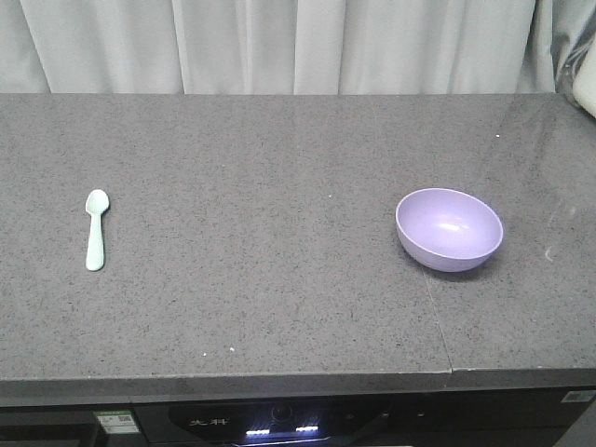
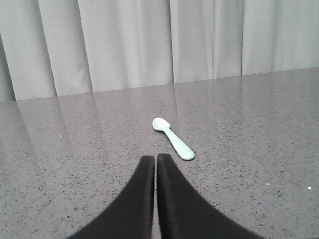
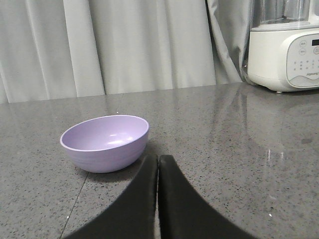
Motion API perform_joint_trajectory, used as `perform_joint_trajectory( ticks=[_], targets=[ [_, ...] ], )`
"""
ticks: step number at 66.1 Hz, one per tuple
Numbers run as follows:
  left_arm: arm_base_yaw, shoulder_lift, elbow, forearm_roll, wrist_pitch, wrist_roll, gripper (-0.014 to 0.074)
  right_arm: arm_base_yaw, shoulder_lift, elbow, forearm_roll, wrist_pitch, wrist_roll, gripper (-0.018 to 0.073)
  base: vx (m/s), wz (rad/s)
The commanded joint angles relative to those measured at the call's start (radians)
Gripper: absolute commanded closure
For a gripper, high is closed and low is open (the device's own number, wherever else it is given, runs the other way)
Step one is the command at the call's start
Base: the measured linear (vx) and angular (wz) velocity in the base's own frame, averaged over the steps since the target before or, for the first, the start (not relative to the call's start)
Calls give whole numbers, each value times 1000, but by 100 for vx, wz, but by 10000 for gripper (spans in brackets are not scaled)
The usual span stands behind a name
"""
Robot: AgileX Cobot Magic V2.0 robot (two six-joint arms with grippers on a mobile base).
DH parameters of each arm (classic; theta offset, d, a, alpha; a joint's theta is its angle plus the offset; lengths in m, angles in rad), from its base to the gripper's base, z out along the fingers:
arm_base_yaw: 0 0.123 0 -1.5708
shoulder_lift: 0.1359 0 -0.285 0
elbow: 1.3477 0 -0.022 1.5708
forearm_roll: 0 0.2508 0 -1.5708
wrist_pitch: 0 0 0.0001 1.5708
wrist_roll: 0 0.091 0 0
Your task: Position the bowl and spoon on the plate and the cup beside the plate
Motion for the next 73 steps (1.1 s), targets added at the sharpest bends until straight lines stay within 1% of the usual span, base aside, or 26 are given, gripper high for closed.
perform_joint_trajectory(
  ticks=[1, 73],
  targets=[
    [0, -15, 30, -9, -69, -8, 602, -4, -14, 16, -3, -76, 1, 564, 3, 0],
    [0, -15, 30, -9, -69, -8, 602, -4, -14, 16, -3, -75, 1, 564, 3, 0]
  ],
)
